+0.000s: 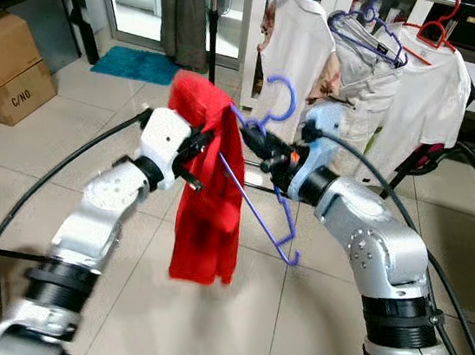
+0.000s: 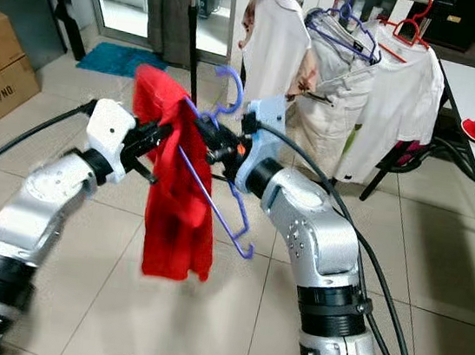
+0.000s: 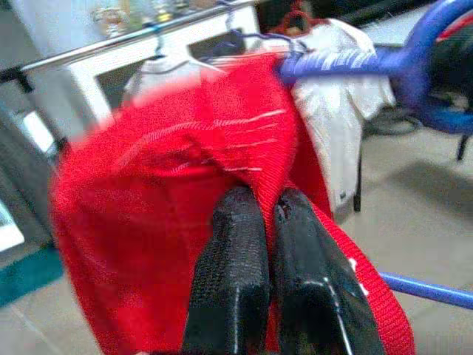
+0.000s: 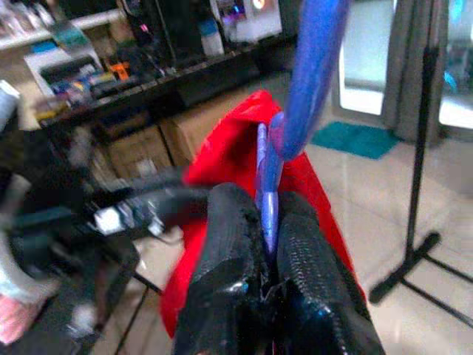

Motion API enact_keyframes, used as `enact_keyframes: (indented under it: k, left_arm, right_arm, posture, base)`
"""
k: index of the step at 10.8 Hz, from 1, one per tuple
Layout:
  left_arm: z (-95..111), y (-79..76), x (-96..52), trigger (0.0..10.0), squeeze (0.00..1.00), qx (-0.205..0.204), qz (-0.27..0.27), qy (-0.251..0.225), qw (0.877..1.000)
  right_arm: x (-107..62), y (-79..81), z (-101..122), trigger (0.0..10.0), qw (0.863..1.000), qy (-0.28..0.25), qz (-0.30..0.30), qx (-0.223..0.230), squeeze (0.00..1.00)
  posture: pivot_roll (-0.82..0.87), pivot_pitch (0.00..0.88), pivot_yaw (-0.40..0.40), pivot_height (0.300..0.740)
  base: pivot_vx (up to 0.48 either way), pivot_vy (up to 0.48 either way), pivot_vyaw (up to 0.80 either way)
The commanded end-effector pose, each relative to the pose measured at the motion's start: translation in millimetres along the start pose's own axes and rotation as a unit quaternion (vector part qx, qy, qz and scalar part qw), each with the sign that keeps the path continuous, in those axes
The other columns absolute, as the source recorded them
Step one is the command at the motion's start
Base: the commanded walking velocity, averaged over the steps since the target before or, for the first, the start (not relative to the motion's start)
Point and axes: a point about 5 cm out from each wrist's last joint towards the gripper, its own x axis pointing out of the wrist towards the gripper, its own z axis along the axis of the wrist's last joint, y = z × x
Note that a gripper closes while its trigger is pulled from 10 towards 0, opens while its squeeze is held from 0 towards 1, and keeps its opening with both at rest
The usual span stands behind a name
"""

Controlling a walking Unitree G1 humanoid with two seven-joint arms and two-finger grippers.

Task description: Hang hanger

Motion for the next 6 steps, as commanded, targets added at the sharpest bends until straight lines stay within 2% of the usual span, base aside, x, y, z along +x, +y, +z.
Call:
enact_keyframes:
  k: [1,3,6]
  left_arm:
    - [12.5,1.1,0.6,0.0,0.00,0.033,-0.023,-0.002,0.999]
    - [19.9,16.0,-3.8,0.0,0.00,0.092,-0.032,0.039,0.994]
    - [19.5,34.9,-10.6,0.0,0.00,0.109,-0.037,0.086,0.990]
  right_arm:
    - [0.9,0.3,0.4,10.0,1.000,0.009,-0.003,-0.009,0.00]
    - [-0.2,5.0,-6.1,10.0,0.999,0.028,0.011,-0.032,0.00]
    - [-4.3,27.1,-4.5,10.0,0.992,0.027,0.108,-0.051,0.00]
  posture:
    - [-0.02,0.011,0.032,0.740]
    - [-0.02,0.011,0.032,0.740]
    - [-0.02,0.017,0.035,0.740]
  base:
    - [0.000,0.000,0.00]
    - [0.000,0.000,0.00]
    - [0.000,0.000,0.00]
